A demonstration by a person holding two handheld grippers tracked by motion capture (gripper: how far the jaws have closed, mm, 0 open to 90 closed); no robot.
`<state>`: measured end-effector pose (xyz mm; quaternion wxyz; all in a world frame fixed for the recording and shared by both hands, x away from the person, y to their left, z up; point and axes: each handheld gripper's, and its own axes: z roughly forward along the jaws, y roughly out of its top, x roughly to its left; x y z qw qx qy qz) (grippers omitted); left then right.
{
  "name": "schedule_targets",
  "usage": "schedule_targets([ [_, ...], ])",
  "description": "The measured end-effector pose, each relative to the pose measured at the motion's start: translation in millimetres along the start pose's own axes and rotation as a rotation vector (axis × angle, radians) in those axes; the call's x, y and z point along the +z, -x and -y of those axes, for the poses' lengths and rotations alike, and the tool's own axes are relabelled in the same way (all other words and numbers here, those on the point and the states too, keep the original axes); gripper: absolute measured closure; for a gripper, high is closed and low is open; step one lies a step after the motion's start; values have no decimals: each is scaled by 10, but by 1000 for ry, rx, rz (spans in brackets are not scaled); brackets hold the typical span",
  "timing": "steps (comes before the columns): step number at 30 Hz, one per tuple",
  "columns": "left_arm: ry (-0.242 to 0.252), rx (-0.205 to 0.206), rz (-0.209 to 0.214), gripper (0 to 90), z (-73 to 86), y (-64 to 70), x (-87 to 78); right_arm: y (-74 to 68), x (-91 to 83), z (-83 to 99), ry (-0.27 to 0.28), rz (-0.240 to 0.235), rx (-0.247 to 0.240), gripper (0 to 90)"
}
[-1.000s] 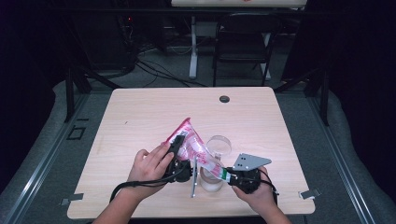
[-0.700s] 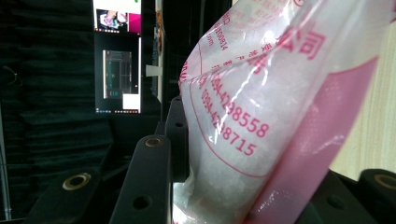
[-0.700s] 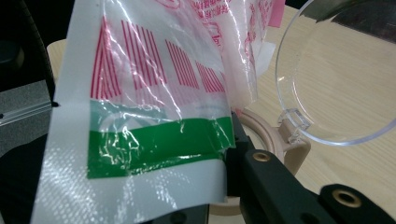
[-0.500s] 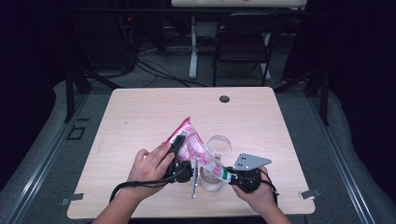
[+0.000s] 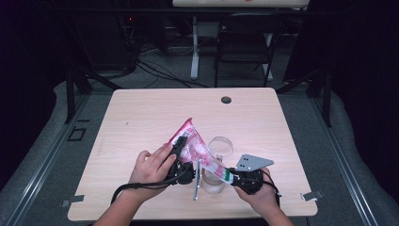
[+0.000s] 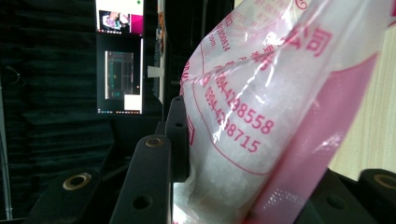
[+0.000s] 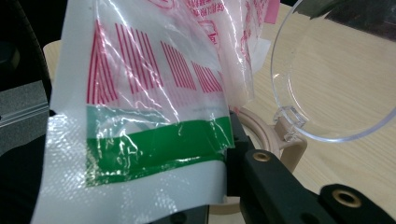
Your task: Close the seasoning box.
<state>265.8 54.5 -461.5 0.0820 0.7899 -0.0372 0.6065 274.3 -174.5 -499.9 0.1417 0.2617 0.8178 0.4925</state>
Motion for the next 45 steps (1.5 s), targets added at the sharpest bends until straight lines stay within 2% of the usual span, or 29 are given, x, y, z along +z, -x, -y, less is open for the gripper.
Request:
schedule_targets([
  [19,4,-5,0,700,-1,2,3,12,22,11,-3,-3,8,900],
  [20,14,0,-9,700,-2,1,6,14,25,13,-3,-4,7,900],
  [45,14,10,-13,703,-28,-3,-16,25,52,33,-18,7,8,900],
])
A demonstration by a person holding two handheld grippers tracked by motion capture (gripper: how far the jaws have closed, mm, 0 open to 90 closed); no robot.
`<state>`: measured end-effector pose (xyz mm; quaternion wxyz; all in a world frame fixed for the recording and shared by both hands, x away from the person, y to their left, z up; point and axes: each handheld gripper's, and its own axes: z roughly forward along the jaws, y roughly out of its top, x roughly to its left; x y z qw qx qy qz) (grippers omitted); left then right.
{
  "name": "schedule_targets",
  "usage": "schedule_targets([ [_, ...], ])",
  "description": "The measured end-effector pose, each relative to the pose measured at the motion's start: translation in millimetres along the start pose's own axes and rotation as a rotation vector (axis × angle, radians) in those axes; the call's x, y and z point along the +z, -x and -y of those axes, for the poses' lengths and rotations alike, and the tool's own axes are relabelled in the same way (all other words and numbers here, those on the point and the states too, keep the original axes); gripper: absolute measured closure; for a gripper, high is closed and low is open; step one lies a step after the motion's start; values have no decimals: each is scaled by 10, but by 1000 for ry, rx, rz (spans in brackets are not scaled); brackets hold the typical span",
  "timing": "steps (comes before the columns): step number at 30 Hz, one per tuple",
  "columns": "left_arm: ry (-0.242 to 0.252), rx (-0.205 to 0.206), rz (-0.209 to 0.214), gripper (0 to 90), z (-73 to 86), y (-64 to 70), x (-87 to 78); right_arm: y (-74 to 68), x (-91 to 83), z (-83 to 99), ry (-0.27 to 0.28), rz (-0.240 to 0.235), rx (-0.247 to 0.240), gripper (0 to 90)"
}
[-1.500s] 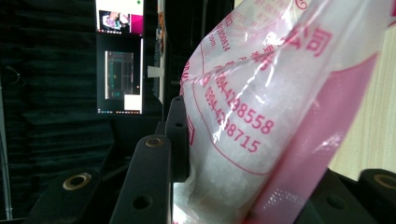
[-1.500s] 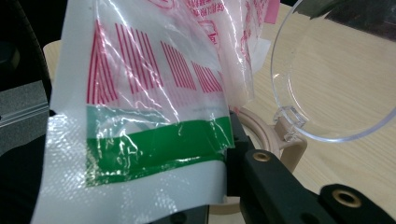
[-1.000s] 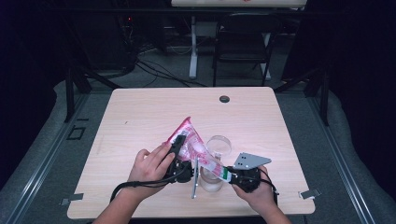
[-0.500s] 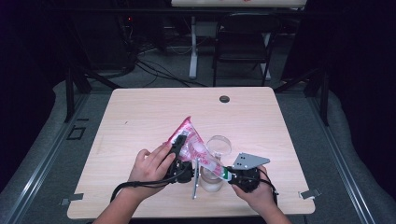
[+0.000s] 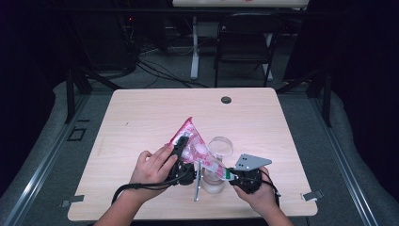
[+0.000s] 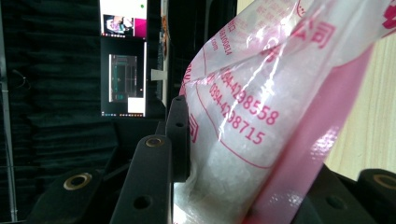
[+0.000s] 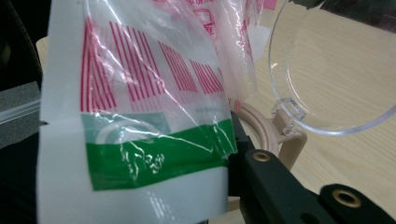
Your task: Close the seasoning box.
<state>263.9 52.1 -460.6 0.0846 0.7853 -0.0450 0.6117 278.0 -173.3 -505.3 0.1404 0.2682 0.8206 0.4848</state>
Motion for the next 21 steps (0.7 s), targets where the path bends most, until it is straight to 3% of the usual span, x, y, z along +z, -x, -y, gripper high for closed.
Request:
schedule_targets([
  [21,4,-10,0,704,-3,-10,1,2,17,7,-6,-4,5,900],
])
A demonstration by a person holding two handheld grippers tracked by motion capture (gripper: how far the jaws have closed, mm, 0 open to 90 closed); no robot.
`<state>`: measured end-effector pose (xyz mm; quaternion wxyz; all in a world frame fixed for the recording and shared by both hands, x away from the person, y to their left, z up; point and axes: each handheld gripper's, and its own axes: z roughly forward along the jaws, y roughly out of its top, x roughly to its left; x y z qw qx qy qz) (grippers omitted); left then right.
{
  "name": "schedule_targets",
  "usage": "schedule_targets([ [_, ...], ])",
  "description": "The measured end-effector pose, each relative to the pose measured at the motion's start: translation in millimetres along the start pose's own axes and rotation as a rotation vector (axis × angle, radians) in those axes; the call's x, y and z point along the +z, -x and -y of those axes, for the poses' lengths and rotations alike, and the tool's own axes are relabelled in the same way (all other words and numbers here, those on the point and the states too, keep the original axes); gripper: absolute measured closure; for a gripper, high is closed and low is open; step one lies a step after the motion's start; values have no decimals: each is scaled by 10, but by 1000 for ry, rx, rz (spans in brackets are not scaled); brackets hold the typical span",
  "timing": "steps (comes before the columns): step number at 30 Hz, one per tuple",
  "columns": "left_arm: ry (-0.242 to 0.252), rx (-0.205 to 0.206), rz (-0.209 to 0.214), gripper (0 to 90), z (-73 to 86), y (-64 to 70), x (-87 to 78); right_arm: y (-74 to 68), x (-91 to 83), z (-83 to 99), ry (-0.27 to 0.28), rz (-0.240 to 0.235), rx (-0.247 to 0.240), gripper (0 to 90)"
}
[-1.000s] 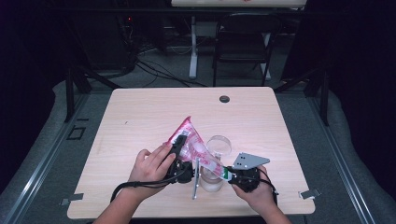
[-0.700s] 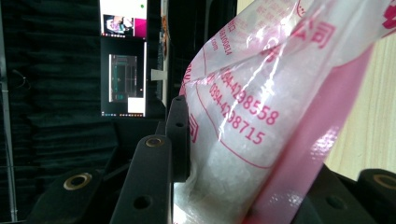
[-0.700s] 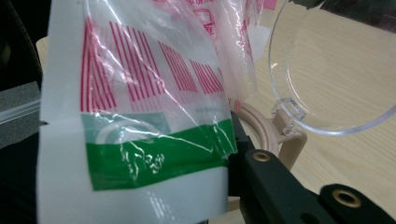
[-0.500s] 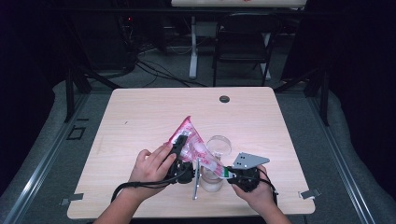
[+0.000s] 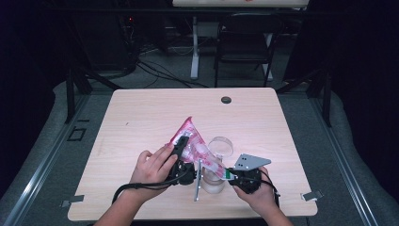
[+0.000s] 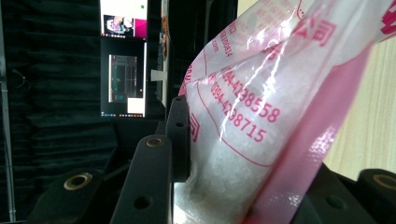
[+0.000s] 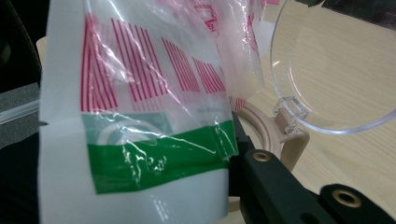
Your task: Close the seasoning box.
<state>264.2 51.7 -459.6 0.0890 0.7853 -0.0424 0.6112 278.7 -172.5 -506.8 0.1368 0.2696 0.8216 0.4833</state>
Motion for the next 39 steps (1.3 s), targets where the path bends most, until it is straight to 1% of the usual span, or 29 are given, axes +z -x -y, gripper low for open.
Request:
schedule_targets([
  [2,0,-7,1,704,-1,2,-2,2,2,0,-1,-2,-1,900],
  [7,2,-7,0,704,-5,-4,-2,2,5,1,-1,-3,-1,900],
  [8,5,2,-5,704,-7,-12,-2,3,5,0,-2,-3,0,900],
  [39,8,-5,-4,706,-9,-10,0,1,39,15,-9,-2,0,900],
])
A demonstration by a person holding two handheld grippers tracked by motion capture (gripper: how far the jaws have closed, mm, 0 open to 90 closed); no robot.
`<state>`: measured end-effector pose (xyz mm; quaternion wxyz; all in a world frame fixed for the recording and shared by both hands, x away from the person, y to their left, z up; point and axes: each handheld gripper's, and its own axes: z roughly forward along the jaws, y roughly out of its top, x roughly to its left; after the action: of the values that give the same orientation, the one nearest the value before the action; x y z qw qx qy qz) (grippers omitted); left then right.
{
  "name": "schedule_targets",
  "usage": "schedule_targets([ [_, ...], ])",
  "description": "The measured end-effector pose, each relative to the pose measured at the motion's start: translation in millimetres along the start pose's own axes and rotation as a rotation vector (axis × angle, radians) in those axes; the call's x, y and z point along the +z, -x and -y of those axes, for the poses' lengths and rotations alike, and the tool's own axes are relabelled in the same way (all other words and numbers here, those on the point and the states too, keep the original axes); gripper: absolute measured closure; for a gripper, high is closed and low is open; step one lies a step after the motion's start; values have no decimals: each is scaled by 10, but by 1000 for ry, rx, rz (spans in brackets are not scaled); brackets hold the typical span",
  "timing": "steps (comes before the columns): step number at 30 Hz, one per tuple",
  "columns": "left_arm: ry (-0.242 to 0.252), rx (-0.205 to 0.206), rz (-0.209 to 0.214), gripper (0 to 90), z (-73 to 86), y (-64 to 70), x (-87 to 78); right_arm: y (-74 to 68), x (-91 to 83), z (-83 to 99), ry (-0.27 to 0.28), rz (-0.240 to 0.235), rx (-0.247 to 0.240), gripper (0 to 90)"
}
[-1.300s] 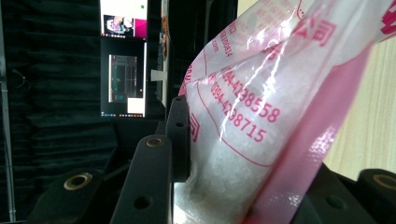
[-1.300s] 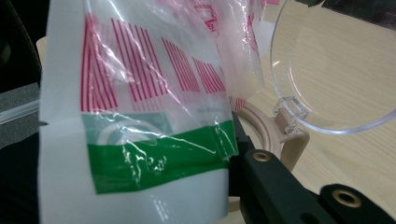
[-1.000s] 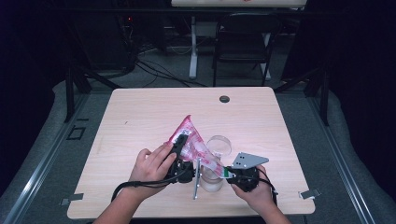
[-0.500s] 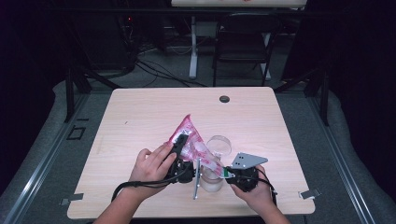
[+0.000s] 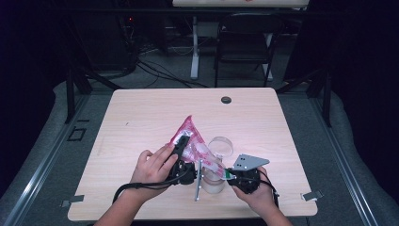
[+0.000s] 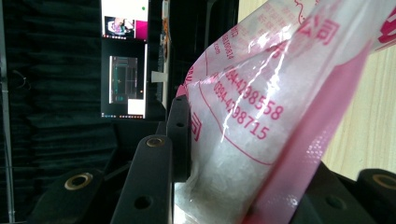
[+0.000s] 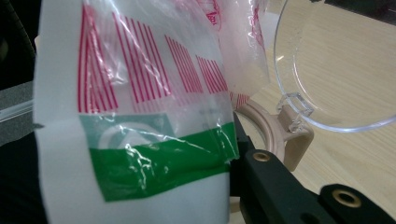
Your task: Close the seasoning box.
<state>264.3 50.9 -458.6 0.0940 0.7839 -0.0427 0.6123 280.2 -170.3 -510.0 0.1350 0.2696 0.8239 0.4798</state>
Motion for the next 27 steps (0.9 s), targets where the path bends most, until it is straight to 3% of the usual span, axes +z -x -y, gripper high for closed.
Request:
schedule_targets([
  [27,1,0,2,706,-11,-9,-9,1,2,-1,-2,-3,-1,900],
])
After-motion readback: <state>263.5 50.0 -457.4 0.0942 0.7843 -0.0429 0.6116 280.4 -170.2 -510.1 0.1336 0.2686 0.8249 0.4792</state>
